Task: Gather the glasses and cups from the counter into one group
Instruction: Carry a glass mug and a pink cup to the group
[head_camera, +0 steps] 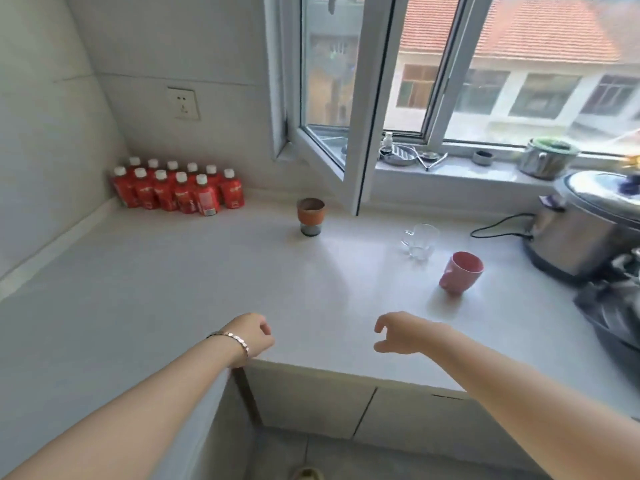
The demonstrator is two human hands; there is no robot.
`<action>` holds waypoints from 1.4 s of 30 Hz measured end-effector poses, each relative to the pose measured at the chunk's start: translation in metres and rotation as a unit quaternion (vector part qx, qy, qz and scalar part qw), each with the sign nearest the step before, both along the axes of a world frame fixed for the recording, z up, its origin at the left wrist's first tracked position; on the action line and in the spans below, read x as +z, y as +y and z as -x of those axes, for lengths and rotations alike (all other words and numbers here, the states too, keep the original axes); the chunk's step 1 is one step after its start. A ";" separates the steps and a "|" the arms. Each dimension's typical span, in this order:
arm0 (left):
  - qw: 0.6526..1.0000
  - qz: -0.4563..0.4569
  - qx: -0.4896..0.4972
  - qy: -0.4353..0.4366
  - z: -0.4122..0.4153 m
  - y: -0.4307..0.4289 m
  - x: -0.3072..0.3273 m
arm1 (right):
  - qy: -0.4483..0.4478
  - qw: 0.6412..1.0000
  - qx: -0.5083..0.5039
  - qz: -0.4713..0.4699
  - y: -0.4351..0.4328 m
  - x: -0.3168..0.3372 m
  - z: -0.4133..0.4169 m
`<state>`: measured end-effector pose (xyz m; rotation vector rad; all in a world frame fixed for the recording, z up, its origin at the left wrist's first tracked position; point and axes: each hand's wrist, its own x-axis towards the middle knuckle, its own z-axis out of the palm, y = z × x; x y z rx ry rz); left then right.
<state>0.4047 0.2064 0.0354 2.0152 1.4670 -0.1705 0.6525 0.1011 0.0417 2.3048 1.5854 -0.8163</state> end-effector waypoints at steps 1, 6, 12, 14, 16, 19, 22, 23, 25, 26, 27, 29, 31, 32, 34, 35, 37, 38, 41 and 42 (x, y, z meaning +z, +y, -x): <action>1.000 0.001 -0.020 0.001 -0.020 0.013 -0.002 | -0.002 1.000 -0.019 -0.002 0.004 -0.002 -0.017; 0.994 0.016 -0.107 0.008 -0.119 0.066 -0.008 | -0.009 0.993 -0.121 -0.002 0.021 -0.005 -0.101; 0.979 0.039 -0.197 0.021 -0.215 0.101 -0.021 | -0.050 0.951 -0.291 -0.095 0.033 -0.022 -0.185; 0.976 0.055 -0.210 0.019 -0.240 0.105 -0.028 | -0.036 0.922 -0.359 -0.144 0.041 -0.029 -0.208; 0.973 0.064 -0.219 0.021 -0.263 0.110 -0.035 | -0.005 0.895 -0.412 -0.168 0.051 -0.036 -0.232; 0.978 0.077 -0.195 0.015 -0.296 0.116 -0.045 | 0.015 0.900 -0.411 -0.147 0.068 -0.053 -0.264; 0.983 0.081 -0.163 0.022 -0.324 0.115 -0.054 | 0.031 0.915 -0.380 -0.129 0.075 -0.074 -0.285; 0.985 0.082 -0.152 0.024 -0.334 0.115 -0.057 | 0.035 0.917 -0.373 -0.135 0.075 -0.079 -0.291; 0.987 0.078 -0.139 0.028 -0.354 0.115 -0.059 | 0.053 0.926 -0.346 -0.141 0.073 -0.083 -0.304; 0.987 0.068 -0.141 0.031 -0.367 0.115 -0.060 | 0.068 0.933 -0.327 -0.137 0.071 -0.085 -0.315; 0.987 0.046 -0.150 0.027 -0.377 0.117 -0.058 | 0.083 0.937 -0.312 -0.134 0.069 -0.084 -0.321; 0.981 -0.016 -0.192 0.018 -0.406 0.125 -0.055 | 0.106 0.940 -0.297 -0.129 0.069 -0.079 -0.337; 0.958 -0.093 -0.268 0.047 -0.446 0.138 -0.053 | 0.114 0.943 -0.284 -0.131 0.070 -0.076 -0.356; 0.940 -0.128 -0.308 0.074 -0.466 0.144 -0.052 | 0.114 0.945 -0.276 -0.133 0.071 -0.075 -0.365; 0.909 -0.163 -0.362 0.129 -0.499 0.153 -0.052 | 0.108 0.949 -0.261 -0.141 0.075 -0.074 -0.381; 0.899 -0.161 -0.378 0.150 -0.511 0.155 -0.053 | 0.104 0.950 -0.256 -0.145 0.077 -0.073 -0.388; 0.894 -0.135 -0.390 0.173 -0.526 0.154 -0.058 | 0.103 0.951 -0.248 -0.152 0.082 -0.073 -0.399; 0.898 -0.121 -0.383 0.177 -0.529 0.153 -0.060 | 0.106 0.951 -0.247 -0.155 0.084 -0.073 -0.404; 0.933 -0.085 -0.301 0.177 -0.528 0.147 -0.064 | 0.117 0.947 -0.249 -0.164 0.087 -0.077 -0.414; 0.948 -0.068 -0.253 0.180 -0.525 0.144 -0.067 | 0.118 0.948 -0.246 -0.163 0.087 -0.079 -0.415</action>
